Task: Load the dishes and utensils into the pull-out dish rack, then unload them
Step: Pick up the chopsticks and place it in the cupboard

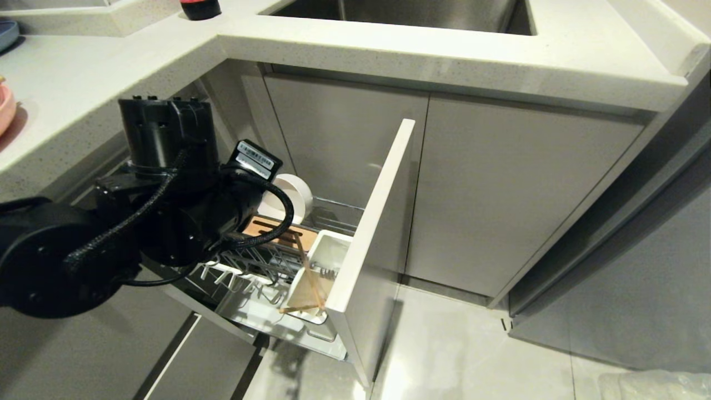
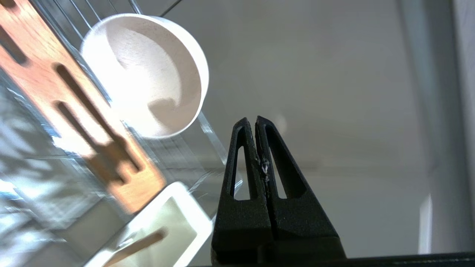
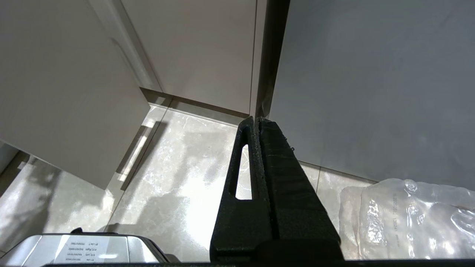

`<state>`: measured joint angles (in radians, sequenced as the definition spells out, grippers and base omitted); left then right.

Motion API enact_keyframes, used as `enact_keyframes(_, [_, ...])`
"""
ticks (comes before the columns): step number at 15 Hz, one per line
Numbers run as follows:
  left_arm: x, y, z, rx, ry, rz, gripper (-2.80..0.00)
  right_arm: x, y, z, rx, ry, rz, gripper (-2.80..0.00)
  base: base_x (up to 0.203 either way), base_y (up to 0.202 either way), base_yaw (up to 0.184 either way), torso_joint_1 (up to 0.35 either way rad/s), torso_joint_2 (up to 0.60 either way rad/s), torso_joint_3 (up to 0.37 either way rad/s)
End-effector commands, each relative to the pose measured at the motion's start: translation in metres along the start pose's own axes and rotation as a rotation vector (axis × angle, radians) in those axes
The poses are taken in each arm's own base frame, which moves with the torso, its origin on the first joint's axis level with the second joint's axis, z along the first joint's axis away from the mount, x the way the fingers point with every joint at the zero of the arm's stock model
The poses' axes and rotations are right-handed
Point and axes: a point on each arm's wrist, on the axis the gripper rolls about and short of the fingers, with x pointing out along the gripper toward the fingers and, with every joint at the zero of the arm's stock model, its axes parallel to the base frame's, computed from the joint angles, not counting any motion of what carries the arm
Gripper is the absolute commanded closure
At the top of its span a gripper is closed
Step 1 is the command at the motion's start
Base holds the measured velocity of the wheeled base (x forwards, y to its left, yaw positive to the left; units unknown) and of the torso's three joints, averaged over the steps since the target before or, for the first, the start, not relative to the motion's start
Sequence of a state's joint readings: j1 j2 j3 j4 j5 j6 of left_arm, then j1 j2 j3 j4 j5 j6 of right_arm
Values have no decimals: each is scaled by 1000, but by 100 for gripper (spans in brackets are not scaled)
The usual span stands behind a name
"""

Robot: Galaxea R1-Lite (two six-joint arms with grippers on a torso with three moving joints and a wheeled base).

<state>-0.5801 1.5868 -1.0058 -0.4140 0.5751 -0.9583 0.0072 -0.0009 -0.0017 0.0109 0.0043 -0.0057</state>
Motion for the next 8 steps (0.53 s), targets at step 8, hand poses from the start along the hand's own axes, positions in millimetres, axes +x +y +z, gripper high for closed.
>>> enact_keyframes(8, [-62,-50,63,616,-232,-65,0,0,0,0,0,0,1,0,0,0,0,0,0,0])
